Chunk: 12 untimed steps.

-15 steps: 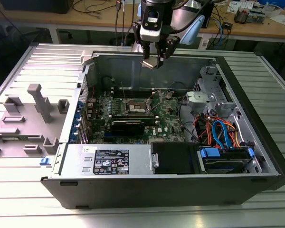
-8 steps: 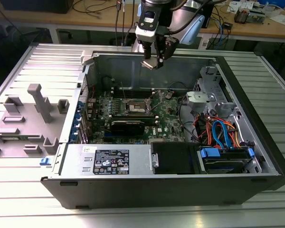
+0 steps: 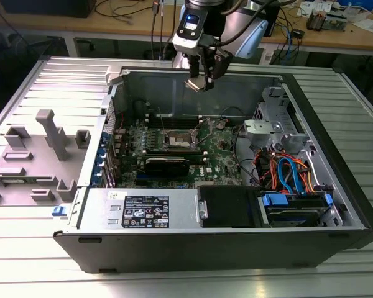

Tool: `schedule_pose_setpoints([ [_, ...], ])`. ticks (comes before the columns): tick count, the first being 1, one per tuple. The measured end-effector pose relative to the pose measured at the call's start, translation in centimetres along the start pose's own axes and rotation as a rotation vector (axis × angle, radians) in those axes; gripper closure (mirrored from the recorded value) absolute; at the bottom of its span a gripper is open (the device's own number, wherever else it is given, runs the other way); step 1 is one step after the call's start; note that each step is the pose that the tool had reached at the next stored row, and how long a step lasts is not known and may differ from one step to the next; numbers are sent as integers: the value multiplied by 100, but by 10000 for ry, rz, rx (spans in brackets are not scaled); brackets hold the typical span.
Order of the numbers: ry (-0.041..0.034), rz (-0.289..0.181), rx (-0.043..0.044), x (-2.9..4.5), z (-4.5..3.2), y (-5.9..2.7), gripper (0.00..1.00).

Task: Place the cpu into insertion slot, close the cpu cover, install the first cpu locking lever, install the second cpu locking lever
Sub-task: 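Place the cpu into insertion slot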

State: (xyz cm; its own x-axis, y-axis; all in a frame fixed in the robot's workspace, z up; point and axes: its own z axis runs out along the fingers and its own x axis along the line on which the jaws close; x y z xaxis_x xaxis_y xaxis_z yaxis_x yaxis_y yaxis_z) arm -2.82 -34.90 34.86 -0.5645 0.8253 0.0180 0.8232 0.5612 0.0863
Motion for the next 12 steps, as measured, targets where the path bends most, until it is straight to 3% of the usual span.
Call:
schedule_pose_setpoints([
  [5, -3, 35, -1, 0, 2, 0, 46],
  [12, -98, 1122, -16, 0, 30, -3, 46],
])
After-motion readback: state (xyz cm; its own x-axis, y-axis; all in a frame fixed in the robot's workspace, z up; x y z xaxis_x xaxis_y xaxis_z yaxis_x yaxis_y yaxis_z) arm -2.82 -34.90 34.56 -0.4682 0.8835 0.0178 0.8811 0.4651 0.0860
